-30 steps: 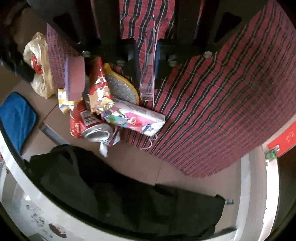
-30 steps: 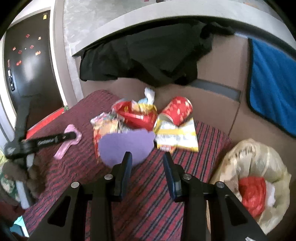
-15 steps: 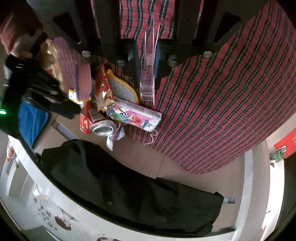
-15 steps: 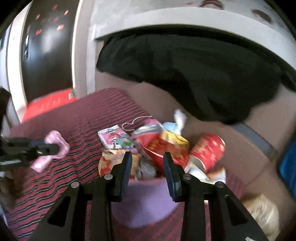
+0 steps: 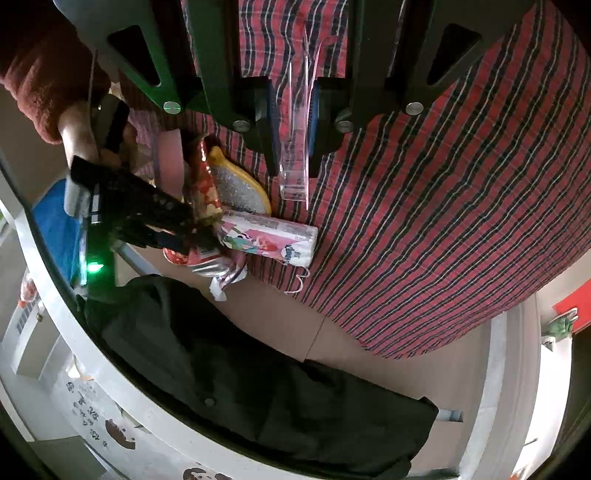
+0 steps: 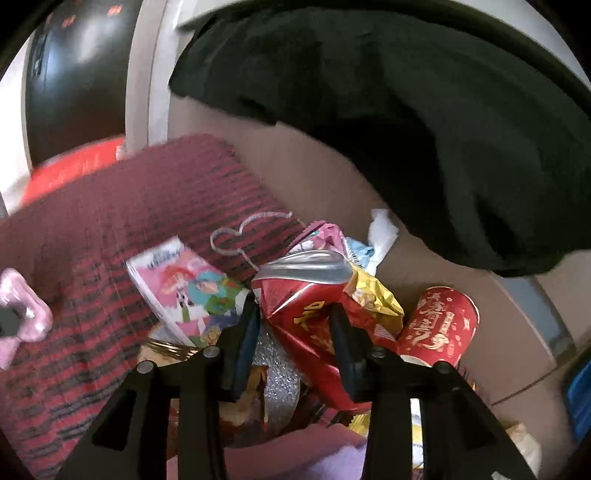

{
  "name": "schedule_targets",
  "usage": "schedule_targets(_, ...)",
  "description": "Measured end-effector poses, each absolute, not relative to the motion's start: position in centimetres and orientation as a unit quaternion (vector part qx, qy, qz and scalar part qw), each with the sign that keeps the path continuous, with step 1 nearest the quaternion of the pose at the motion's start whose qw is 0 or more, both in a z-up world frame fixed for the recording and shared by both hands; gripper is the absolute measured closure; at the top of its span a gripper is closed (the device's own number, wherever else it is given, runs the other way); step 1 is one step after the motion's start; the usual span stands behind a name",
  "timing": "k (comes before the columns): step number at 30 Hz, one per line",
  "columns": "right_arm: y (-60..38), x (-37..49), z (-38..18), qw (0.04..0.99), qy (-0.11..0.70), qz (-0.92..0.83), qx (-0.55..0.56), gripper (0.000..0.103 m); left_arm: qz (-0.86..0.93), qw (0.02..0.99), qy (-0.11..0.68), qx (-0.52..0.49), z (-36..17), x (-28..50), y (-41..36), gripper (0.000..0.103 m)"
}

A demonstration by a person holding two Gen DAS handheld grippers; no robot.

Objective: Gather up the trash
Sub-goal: 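Grasp the pink lollipop wrapper with the left tool while the right tool grasps the red can, then carry the wrapper and can over the bin and open both tools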

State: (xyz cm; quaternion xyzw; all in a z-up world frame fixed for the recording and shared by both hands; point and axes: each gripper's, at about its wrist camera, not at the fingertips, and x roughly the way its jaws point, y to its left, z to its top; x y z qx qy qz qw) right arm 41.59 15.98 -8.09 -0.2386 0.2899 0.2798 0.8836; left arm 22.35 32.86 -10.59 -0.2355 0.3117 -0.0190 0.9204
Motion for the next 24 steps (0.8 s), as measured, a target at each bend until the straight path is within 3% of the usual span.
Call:
schedule_targets(11, 12.5, 37.2, -3.0, 0.898, 0.236, 0.317, -0.193, 0.075, -0.025, 0.928, 0.294, -0.228, -8.7, 22.5, 30.7, 0.089)
schedule_targets(24, 9.5, 34.0, -0.7, 0.908, 0.217, 0.329, -0.143, 0.075, -0.005, 0.952, 0.248, -0.181, -4.5, 22.8, 28.1, 0.089)
